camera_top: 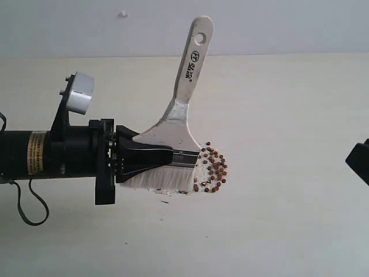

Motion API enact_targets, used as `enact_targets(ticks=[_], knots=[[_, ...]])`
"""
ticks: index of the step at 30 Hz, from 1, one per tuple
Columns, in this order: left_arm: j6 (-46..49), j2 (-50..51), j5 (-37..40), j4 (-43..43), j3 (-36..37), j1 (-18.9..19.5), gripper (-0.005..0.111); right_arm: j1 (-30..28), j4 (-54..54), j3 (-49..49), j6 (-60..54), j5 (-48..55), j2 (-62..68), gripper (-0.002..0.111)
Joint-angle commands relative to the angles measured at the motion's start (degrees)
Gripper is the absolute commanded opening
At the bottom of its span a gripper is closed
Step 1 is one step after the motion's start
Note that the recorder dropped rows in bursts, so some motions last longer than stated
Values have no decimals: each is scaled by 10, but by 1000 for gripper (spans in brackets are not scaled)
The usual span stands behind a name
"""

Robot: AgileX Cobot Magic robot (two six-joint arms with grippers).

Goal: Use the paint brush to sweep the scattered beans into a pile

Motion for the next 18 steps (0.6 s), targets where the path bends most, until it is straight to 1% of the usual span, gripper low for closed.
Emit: enact_targets(ticks=[1, 4, 9, 11, 13, 15, 18], knots=[[-5, -5, -13, -5, 1, 2, 0, -2, -3, 3, -10, 17, -5, 13], [-5, -5, -13, -5, 1, 2, 0, -2, 4, -2, -10, -1, -5, 0], [-9, -5, -13, -5, 1, 2, 0, -2, 4, -29, -41, -8, -3, 0], [-13, -5, -13, -6, 1, 2, 0, -2, 4, -36, -38, -48, 2, 0], [-20, -5, -13, -11, 1, 2, 0, -2, 4, -37, -38, -109, 12, 0], [-21, -5, -13, -17, 1, 2, 0, -2, 4, -38, -24, -136, 29, 0], [-21, -5, -13, -24, 1, 2, 0, -2, -14, -44, -24, -103, 91, 0]])
